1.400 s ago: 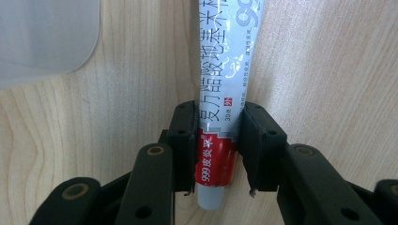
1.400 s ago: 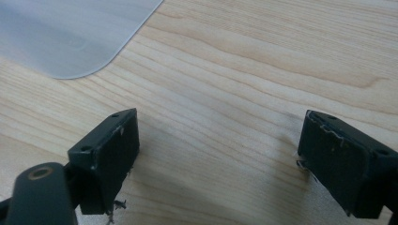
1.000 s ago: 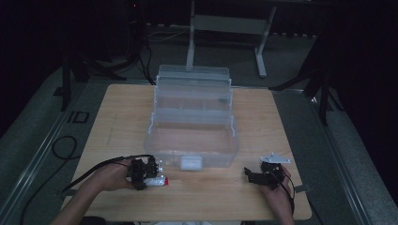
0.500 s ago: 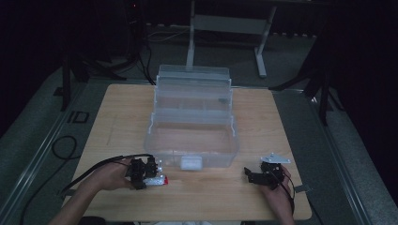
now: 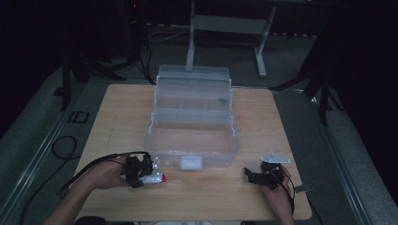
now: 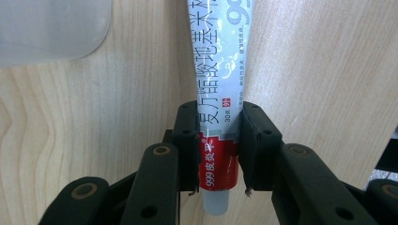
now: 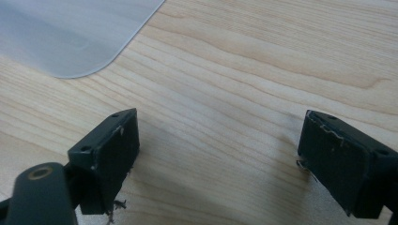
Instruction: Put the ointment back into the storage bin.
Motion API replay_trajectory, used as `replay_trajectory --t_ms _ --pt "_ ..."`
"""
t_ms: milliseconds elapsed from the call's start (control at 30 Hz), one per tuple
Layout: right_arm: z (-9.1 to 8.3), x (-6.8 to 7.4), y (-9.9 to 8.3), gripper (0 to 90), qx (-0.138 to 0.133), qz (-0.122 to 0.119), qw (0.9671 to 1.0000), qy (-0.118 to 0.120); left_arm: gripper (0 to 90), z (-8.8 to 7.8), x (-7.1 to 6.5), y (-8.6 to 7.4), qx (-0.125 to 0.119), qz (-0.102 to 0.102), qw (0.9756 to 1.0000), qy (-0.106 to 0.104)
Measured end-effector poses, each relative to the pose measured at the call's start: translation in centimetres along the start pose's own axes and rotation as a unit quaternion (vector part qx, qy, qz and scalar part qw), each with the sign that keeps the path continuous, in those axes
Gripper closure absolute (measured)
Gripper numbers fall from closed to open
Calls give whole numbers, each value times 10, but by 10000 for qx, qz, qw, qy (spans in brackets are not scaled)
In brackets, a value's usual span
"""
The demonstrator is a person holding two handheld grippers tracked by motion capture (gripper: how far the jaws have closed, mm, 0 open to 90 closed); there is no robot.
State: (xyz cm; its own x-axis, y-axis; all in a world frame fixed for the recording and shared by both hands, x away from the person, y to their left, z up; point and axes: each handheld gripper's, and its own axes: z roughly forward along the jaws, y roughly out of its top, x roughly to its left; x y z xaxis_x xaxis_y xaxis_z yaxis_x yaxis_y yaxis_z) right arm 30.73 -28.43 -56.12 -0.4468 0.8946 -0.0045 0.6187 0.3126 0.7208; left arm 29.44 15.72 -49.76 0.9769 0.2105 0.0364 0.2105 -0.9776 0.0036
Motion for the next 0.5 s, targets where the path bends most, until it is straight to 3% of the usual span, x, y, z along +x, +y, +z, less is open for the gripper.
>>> replay_trajectory --t_ms 500 --pt "0 0 0 128 0 0 10000 1 708 -25 0 -10 -207 75 9998 18"
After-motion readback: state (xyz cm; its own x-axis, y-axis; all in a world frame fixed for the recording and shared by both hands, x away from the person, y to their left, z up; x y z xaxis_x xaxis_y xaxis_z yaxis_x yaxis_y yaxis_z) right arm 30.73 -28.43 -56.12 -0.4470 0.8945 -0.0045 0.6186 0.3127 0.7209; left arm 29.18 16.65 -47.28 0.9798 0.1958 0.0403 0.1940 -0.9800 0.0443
